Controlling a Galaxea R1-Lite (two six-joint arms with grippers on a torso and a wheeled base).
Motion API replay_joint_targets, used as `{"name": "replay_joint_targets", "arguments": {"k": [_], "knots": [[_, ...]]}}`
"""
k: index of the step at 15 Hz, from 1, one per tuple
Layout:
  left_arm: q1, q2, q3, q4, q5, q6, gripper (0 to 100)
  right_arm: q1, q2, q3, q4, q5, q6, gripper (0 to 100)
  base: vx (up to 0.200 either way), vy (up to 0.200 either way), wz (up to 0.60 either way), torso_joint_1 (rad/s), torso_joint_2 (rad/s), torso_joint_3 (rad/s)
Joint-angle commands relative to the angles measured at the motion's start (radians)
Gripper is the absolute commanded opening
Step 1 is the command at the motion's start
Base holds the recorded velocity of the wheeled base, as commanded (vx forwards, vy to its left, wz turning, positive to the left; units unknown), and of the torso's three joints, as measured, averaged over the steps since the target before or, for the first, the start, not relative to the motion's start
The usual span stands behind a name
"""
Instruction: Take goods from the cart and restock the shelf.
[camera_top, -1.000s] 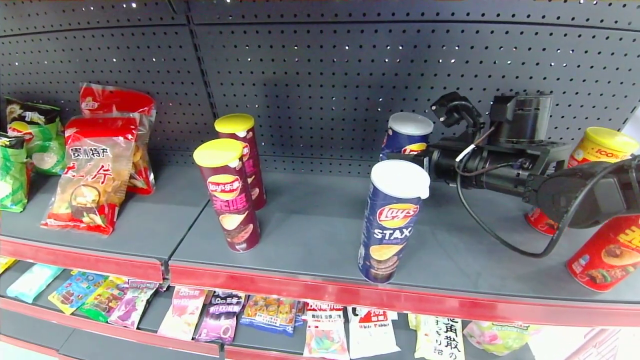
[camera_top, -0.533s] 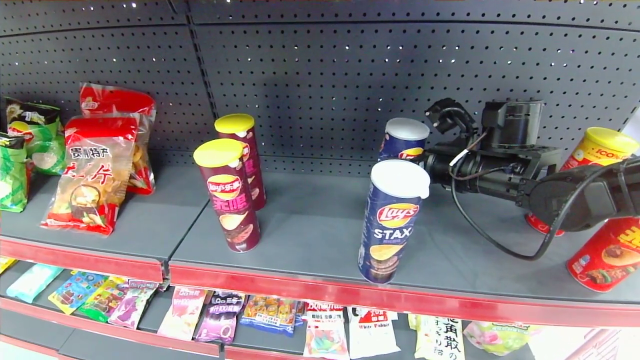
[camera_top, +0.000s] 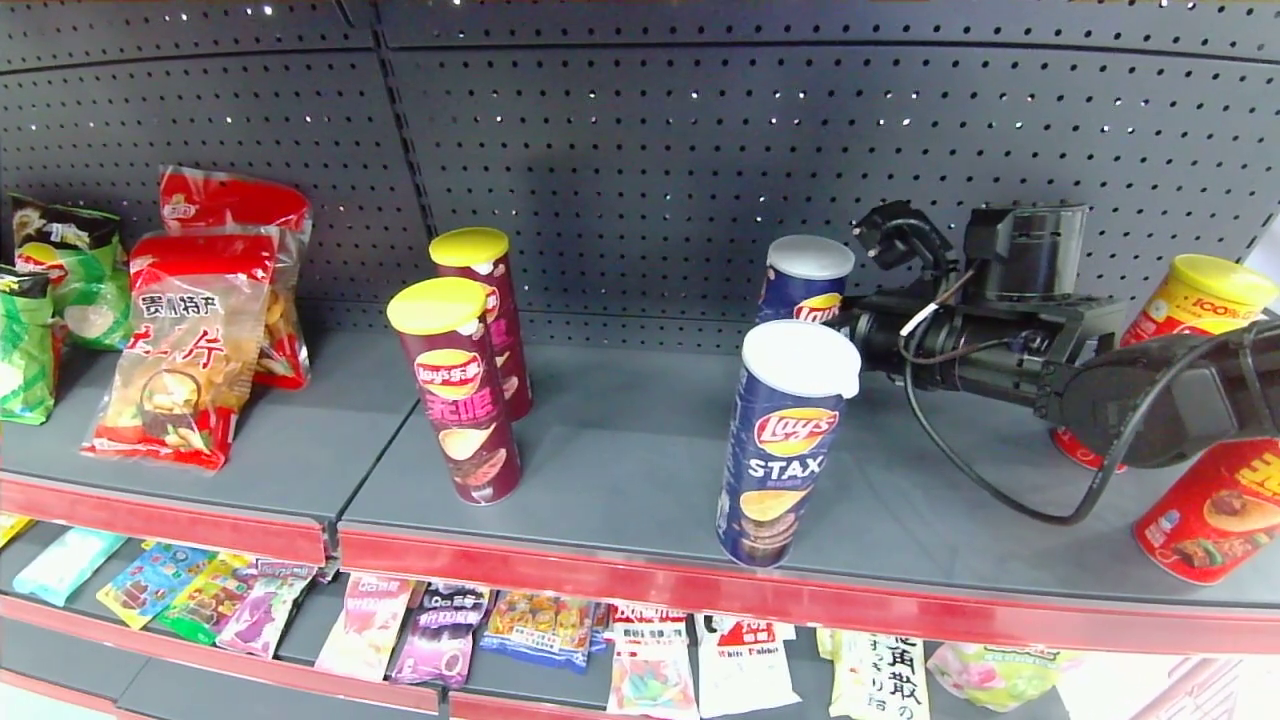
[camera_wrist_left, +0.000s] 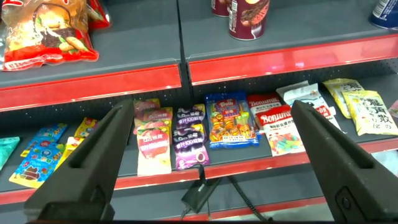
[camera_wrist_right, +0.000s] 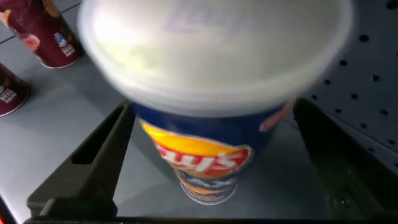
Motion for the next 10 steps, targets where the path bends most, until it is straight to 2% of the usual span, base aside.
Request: {"name": "replay_joint_targets", "arguments": {"k": [1,10], "knots": [[0.000,0.003,0.000,0.000,0.001,0.000,100,0.001,-0.035,0.017,0.000,-0.007,0.000,100,0.000,0.000,0.00,0.000,0.00,0.000],[-0.002,0.006,-0.002,0.000,-0.009,-0.002,100,-0.062,-0.216,0.205,0.000,-0.050,0.029,100,0.000,0.000,0.00,0.000,0.00,0.000]]}}
